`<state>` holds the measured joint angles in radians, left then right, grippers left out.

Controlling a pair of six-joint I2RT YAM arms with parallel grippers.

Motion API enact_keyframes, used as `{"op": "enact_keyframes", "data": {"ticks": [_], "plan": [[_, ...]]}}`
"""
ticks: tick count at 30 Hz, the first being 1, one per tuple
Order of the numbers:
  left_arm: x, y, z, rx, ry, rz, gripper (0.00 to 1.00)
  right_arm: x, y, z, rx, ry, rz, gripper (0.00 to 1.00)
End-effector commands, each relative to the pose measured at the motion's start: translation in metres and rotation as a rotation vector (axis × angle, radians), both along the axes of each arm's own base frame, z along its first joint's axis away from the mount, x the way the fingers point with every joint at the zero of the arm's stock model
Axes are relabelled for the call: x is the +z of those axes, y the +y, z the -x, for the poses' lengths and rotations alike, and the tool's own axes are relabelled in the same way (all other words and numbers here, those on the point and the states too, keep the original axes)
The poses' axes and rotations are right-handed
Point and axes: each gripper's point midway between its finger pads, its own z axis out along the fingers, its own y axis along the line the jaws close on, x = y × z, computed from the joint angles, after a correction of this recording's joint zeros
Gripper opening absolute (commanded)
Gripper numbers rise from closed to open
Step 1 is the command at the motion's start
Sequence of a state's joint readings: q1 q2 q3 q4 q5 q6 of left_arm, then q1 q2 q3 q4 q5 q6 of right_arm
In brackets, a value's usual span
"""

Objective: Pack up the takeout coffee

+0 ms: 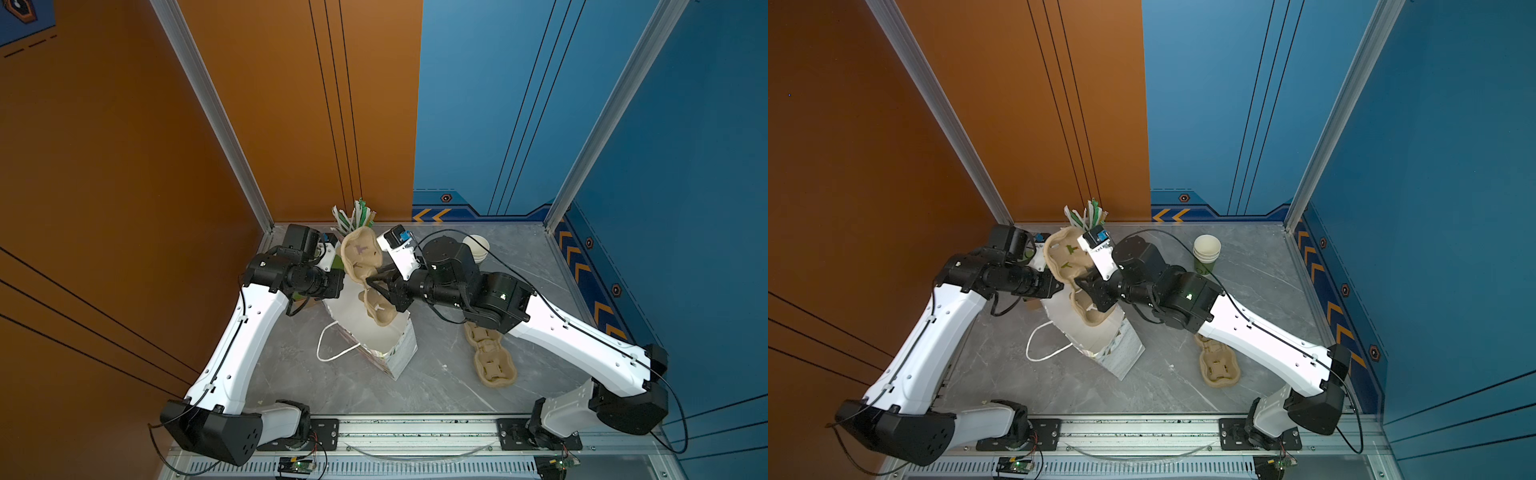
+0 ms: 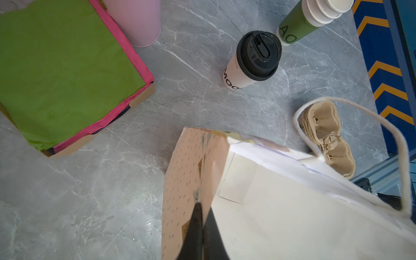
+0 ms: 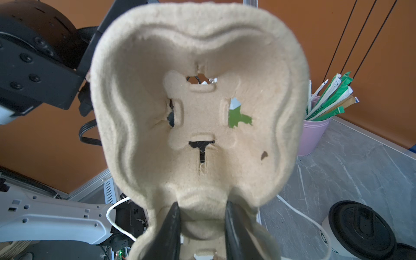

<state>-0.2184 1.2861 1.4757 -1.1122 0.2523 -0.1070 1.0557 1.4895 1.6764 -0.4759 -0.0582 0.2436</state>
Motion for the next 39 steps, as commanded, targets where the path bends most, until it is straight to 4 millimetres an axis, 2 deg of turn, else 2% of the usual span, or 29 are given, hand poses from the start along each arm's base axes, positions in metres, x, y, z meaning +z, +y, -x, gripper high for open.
{"op": "enact_keyframes", "data": {"ticks": [1,4,9,12,16,21,26,33,39], "plan": [[0.012,-0.001,-0.005,0.011,-0.023,0.042,0.04,-0.019,0.004,-0.008,-0.033,0.017,0.021,0.28],[0.014,0.0,-0.005,0.02,-0.024,0.049,0.04,-0.036,0.004,-0.015,-0.048,0.048,0.04,0.28],[0.016,0.001,-0.006,0.03,-0.024,0.068,0.05,-0.052,0.002,-0.019,-0.065,0.065,0.069,0.28],[0.016,0.003,-0.006,0.036,-0.024,0.07,0.09,-0.059,-0.006,-0.025,-0.089,0.058,0.102,0.28],[0.018,0.007,-0.005,0.044,-0.028,0.077,0.16,-0.078,-0.015,-0.031,-0.103,0.066,0.178,0.27],[0.02,0.009,-0.005,0.044,-0.032,0.098,0.18,-0.095,-0.009,-0.024,-0.033,0.083,0.252,0.28],[0.016,0.011,-0.005,0.043,-0.02,0.1,0.14,-0.106,-0.006,-0.02,0.002,0.094,0.299,0.27],[0.014,0.014,-0.006,0.038,-0.021,0.094,0.0,-0.131,-0.004,-0.011,0.061,0.115,0.429,0.27],[0.017,0.016,-0.005,0.032,-0.04,0.081,0.0,-0.15,-0.002,-0.007,0.089,0.142,0.523,0.28]]}}
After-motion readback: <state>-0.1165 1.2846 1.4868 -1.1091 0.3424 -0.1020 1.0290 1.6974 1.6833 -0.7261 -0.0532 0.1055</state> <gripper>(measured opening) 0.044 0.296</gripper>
